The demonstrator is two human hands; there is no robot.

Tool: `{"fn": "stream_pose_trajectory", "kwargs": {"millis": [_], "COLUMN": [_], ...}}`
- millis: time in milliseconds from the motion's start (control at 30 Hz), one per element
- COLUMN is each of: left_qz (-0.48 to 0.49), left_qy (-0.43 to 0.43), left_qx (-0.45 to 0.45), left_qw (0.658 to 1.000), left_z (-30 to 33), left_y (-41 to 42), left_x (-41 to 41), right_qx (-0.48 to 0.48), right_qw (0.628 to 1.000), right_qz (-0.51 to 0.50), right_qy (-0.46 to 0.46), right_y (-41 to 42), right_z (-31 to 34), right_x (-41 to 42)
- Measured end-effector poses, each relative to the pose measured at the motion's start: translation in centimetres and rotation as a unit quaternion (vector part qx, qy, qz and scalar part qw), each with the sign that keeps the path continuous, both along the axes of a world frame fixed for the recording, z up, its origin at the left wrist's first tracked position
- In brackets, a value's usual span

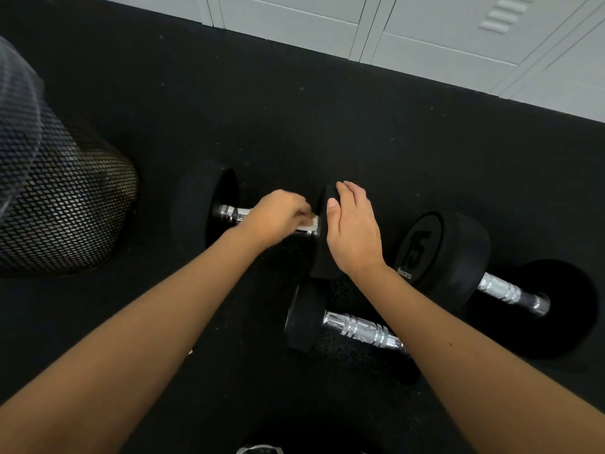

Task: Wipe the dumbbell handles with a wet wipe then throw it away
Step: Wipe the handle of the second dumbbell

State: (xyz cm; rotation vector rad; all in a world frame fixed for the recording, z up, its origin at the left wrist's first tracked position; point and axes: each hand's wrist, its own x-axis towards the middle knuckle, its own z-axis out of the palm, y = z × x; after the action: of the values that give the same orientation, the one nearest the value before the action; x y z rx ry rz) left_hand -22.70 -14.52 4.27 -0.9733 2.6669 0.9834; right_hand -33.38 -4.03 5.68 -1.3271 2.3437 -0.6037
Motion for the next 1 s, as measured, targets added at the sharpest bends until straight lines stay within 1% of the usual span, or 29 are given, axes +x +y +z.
{"fn": "stream_pose_trajectory", "kwargs": {"millis": [67, 100, 167, 233, 300, 333, 400, 500, 533, 567, 633, 700, 767, 833, 933, 1000], "left_qz": [-0.035, -0.035, -0.014, -0.006, -0.03, -0.044, -0.028, 0.056, 0.062, 0.052, 0.002, -0.034, -0.046, -0.012, 0.092, 0.135], "left_qy": [0.089, 0.121, 0.138, 0.143, 0.148, 0.148, 0.15, 0.125, 0.121, 0.118, 0.122, 0.157, 0.178, 0.198, 0.215, 0.236], "left_qx": [-0.093, -0.112, -0.133, -0.178, -0.234, -0.247, -0.228, -0.122, -0.117, -0.129, -0.188, -0.249, -0.28, -0.284, -0.254, -0.242], "left_qw": [0.991, 0.986, 0.981, 0.974, 0.96, 0.957, 0.962, 0.983, 0.984, 0.983, 0.975, 0.955, 0.942, 0.938, 0.938, 0.932], "left_z": [-0.9, -1.4, -2.1, -2.6, -3.0, -3.2, -3.0, -2.3, -2.4, -2.5, -3.0, -3.5, -3.9, -4.3, -5.2, -5.5], "left_y": [1.2, 1.7, 2.4, 3.2, 3.9, 3.9, 3.5, 2.6, 2.6, 2.7, 3.3, 3.7, 3.4, 3.2, 4.1, 5.0], "left_x": [1.5, 1.9, 2.2, 2.4, 2.8, 3.1, 3.0, 1.5, 1.1, 1.0, 2.0, 3.3, 3.9, 3.8, 3.5, 3.5], "right_qx": [0.0, -0.001, -0.003, -0.002, 0.001, -0.001, -0.003, 0.003, 0.005, 0.004, 0.001, 0.0, -0.002, -0.004, -0.009, -0.009], "right_qw": [1.0, 1.0, 1.0, 1.0, 1.0, 1.0, 1.0, 1.0, 1.0, 1.0, 1.0, 1.0, 1.0, 1.0, 1.0, 1.0], "right_qz": [-0.001, -0.001, 0.0, 0.0, 0.001, 0.001, 0.0, -0.003, -0.002, -0.001, -0.001, -0.002, -0.002, -0.002, -0.004, -0.004], "right_qy": [-0.001, 0.0, 0.004, 0.006, 0.006, 0.006, 0.004, 0.005, 0.006, 0.006, 0.007, 0.008, 0.007, 0.007, 0.008, 0.009], "right_y": [0.0, 0.0, 0.0, 0.0, 0.0, 0.0, 0.0, -0.1, -0.1, -0.1, 0.0, 0.0, -0.1, -0.1, -0.2, -0.1], "right_z": [-0.1, -0.1, 0.0, 0.1, 0.1, 0.1, 0.1, 0.2, 0.2, 0.1, 0.1, 0.1, 0.1, 0.1, 0.0, 0.0], "right_x": [0.0, 0.0, 0.0, 0.0, 0.1, 0.1, 0.1, 0.1, 0.1, 0.1, 0.1, 0.1, 0.0, 0.0, 0.0, 0.0]}}
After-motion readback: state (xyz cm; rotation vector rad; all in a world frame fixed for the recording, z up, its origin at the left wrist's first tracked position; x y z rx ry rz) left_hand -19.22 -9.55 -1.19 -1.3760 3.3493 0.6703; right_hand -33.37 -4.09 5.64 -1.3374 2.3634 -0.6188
